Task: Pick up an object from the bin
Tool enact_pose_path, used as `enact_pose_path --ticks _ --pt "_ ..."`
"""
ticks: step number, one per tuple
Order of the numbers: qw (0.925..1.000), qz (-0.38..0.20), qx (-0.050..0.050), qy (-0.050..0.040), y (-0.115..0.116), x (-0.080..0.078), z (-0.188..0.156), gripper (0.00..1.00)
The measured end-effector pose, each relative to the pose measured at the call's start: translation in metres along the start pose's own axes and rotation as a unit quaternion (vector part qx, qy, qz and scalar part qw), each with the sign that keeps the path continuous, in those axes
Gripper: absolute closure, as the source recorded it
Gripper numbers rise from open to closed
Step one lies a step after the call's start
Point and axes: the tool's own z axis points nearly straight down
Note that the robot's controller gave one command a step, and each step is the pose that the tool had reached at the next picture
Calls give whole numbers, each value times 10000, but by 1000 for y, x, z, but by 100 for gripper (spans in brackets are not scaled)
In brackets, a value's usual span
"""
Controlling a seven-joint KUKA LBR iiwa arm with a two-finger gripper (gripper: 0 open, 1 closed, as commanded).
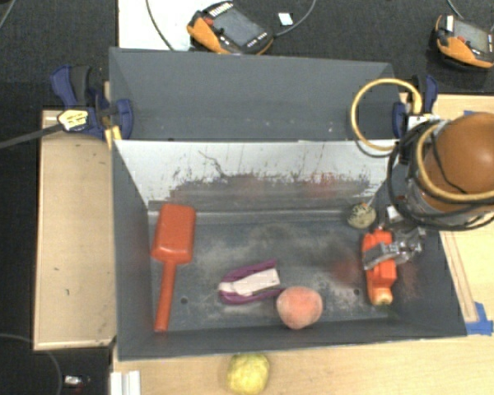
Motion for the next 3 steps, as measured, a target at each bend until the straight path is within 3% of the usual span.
enact_pose_path --ticks 3 --pt "10000 64 23 -13 -1 -2 -38 100"
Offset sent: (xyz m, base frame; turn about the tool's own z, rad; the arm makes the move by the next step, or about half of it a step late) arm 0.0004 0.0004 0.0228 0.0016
